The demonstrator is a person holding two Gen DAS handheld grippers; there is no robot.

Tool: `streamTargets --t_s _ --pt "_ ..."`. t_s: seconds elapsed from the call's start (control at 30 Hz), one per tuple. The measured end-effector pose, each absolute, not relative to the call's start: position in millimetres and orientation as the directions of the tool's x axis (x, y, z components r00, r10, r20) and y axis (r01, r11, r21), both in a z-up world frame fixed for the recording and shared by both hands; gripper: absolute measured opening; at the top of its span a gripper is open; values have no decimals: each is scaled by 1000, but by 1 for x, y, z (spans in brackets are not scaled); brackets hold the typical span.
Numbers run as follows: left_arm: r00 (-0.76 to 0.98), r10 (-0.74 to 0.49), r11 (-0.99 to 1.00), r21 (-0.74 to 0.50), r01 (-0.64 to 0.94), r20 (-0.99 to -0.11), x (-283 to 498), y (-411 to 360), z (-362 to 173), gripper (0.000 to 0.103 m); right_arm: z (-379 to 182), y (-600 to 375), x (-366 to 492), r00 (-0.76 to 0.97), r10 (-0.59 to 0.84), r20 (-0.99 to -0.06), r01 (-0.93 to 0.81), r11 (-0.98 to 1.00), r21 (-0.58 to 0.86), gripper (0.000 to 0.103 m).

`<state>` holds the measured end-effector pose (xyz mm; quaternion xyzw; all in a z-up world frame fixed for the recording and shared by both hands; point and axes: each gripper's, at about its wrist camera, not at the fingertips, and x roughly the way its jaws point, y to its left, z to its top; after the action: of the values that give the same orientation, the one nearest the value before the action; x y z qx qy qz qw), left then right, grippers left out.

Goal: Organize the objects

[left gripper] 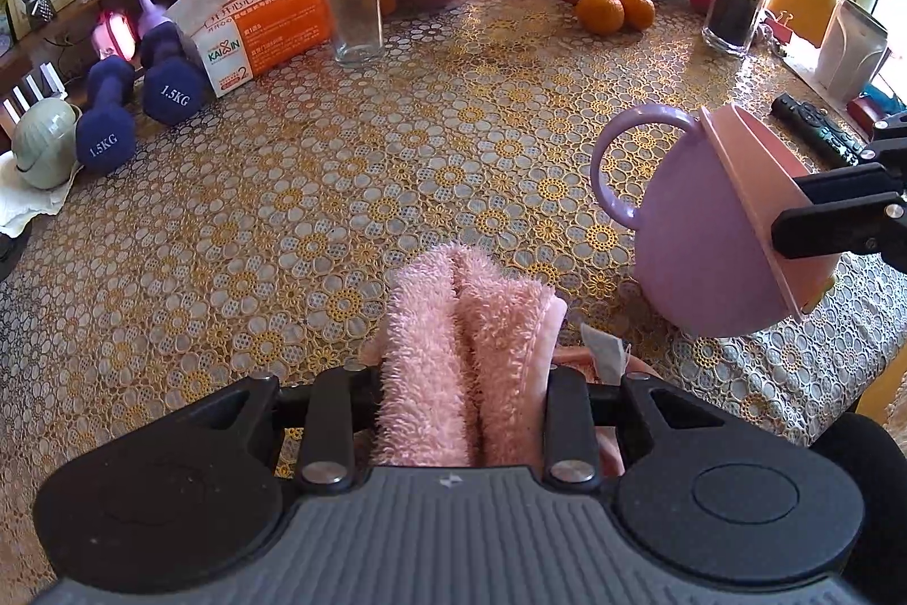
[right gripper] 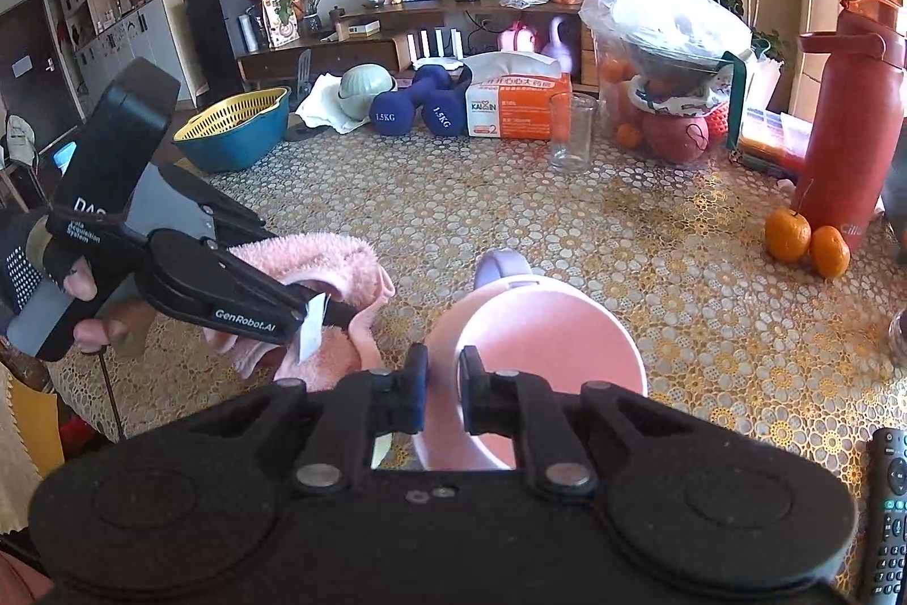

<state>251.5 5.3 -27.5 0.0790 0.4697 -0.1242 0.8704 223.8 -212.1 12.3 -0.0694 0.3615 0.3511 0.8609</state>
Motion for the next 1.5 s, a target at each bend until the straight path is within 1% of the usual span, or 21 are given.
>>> streamTargets --t_s 0.1,0.13,0.2,0.27,0.37,0.5,0.57,0.63,0.7,0.73,0.8,0.87,1.0,1.03,1.07,1.1,1.17,1.2,1.27,1.37,1.5 --pt "536 -132 960 28 280 -834 251 6 -28 37 15 -214 227 497 561 -662 -642 751 155 16" --pt "540 -132 961 26 275 -831 251 6 -27 40 17 -214 228 502 558 -660 -636 756 156 20" --pt "548 -128 965 25 263 -826 250 8 -26 46 18 -213 231 500 563 -658 -630 758 169 21" --pt "561 -124 967 27 254 -819 248 11 -24 58 18 -211 234 499 566 -656 -621 762 184 23" --pt "580 -120 971 27 239 -806 245 16 -20 69 17 -208 234 496 569 -656 -620 761 192 24" --pt "597 -130 976 3 217 -792 240 25 -16 73 17 -206 230 494 571 -655 -624 758 190 26" --pt "607 -127 979 -1 204 -785 237 28 -15 77 17 -206 227 497 574 -651 -625 757 190 33" --pt "614 -133 981 -15 193 -778 233 32 -13 77 18 -207 225 500 578 -644 -624 757 195 38" --pt "626 -135 983 -23 184 -768 227 34 -9 78 19 -208 223 504 582 -638 -618 759 205 38" --pt "633 -135 984 -26 179 -762 223 35 -7 80 19 -210 222 506 588 -632 -614 759 214 38" --pt "650 -138 985 -33 170 -748 214 36 -2 83 21 -212 218 510 598 -618 -609 759 232 41" --pt "663 -142 985 -42 165 -735 205 36 2 85 24 -214 211 519 608 -601 -608 757 240 52" --pt "685 -144 986 -48 157 -714 185 33 12 86 26 -219 198 535 625 -569 -596 756 270 63" --pt "691 -142 987 -48 154 -708 180 32 14 89 27 -220 193 542 626 -561 -592 758 273 67" --pt "698 -137 988 -44 149 -703 175 31 17 97 27 -221 189 550 626 -553 -588 761 276 73" --pt "706 -135 988 -43 146 -695 170 30 19 100 27 -222 184 557 626 -545 -584 762 278 76" --pt "720 -138 988 -47 145 -680 161 28 24 101 26 -224 176 579 619 -531 -572 772 276 86" --pt "724 -139 988 -49 144 -676 156 27 26 102 26 -225 171 588 617 -523 -567 775 277 88" --pt "734 -134 989 -44 140 -666 148 23 30 103 27 -226 162 610 610 -507 -557 784 273 97" --pt "745 -133 989 -36 145 -653 136 16 34 103 29 -231 151 653 591 -473 -532 803 268 101" --pt "754 -139 987 -25 161 -642 122 6 37 103 29 -238 141 688 576 -441 -498 817 290 102"
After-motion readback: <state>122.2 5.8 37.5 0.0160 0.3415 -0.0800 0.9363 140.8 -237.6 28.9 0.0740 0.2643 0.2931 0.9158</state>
